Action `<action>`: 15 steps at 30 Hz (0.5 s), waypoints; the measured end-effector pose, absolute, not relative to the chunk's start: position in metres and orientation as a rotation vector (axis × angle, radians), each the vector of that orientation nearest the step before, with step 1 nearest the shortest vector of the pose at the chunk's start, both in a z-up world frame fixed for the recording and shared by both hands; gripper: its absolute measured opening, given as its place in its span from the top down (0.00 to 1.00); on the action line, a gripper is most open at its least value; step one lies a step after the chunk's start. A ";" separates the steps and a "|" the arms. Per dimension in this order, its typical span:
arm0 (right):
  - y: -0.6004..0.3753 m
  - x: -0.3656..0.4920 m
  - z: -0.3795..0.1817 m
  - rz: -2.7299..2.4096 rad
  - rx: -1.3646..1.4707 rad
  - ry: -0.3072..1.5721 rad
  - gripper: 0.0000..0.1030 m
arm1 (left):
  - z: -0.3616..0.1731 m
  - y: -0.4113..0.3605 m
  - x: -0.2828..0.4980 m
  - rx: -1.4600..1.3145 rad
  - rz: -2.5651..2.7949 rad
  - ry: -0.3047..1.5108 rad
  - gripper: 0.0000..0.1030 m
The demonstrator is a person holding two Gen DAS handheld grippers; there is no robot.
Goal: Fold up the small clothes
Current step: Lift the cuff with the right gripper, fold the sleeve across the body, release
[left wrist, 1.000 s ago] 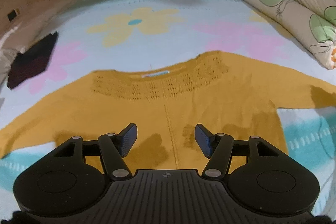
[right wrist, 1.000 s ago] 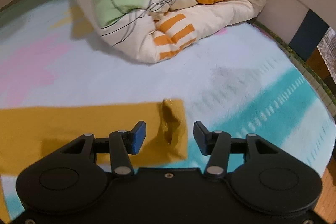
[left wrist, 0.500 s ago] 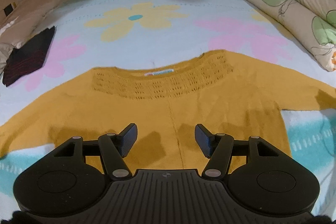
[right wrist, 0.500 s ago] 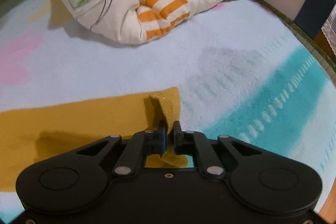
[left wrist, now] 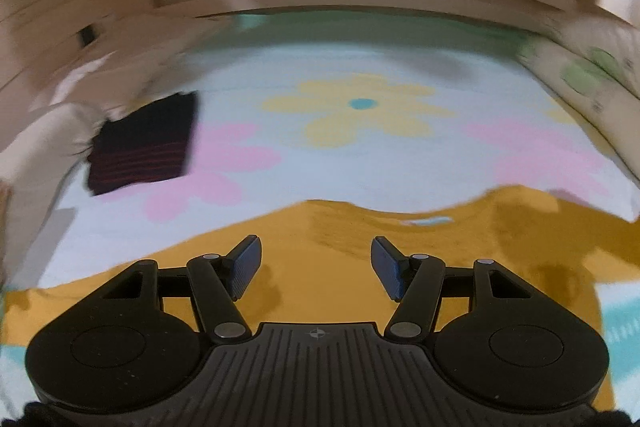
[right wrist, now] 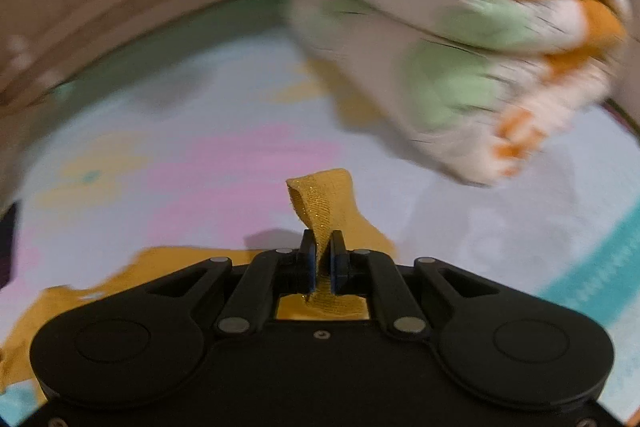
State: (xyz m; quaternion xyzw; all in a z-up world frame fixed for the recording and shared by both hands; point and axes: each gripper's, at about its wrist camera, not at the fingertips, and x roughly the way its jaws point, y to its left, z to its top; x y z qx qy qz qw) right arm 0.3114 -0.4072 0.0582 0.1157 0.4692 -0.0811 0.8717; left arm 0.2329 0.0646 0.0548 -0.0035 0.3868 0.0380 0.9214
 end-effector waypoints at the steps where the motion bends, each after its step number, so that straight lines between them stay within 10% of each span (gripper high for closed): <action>1: -0.390 0.315 0.063 -0.134 0.246 0.981 0.88 | 0.054 0.073 0.234 -0.013 0.088 0.797 0.42; 15: -0.126 0.351 0.045 0.312 0.201 1.070 0.88 | 0.051 0.148 0.250 -0.045 0.294 0.832 0.42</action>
